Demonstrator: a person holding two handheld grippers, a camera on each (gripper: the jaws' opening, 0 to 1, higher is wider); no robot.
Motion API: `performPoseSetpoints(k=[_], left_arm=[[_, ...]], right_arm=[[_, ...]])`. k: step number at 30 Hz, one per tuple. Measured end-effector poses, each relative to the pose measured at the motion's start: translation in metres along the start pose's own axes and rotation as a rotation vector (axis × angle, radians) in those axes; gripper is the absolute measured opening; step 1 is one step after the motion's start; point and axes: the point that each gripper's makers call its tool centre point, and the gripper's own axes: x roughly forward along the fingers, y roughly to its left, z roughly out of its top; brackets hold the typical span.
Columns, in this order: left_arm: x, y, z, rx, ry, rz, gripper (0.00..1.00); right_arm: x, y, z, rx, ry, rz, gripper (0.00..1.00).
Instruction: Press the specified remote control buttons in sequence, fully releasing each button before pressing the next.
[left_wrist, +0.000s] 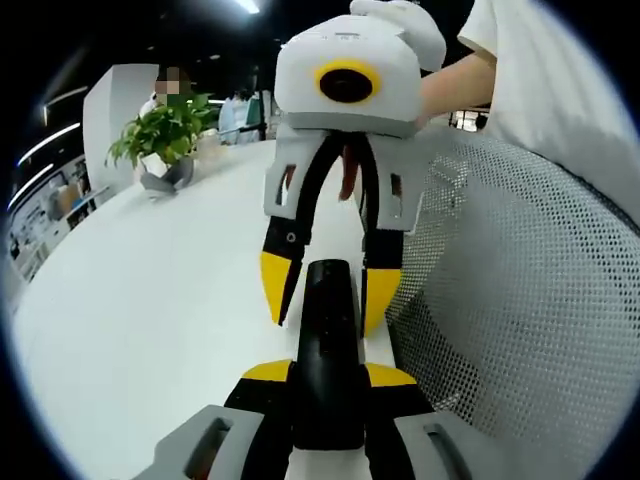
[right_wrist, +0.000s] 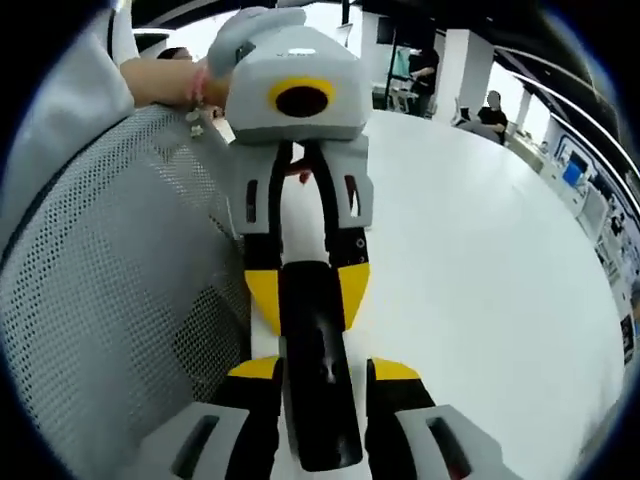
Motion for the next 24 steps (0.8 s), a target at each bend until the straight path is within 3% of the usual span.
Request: performPoseSetpoints(k=[15, 18, 24], left_arm=[[0.0, 0.0, 0.0, -0.004, -0.002, 0.008, 0.25], [-0.001, 0.002, 0.001, -0.024, -0.014, 0.023, 0.25], [-0.001, 0.002, 0.0, -0.028, -0.011, 0.049, 0.25]], right_arm=[[-0.007, -0.005, -0.014, 0.081, 0.004, -0.031, 0.3], [-0.007, -0.009, -0.013, 0.131, -0.014, -0.05, 0.26], [-0.008, -0.008, -0.013, 0.129, -0.065, -0.069, 0.26]])
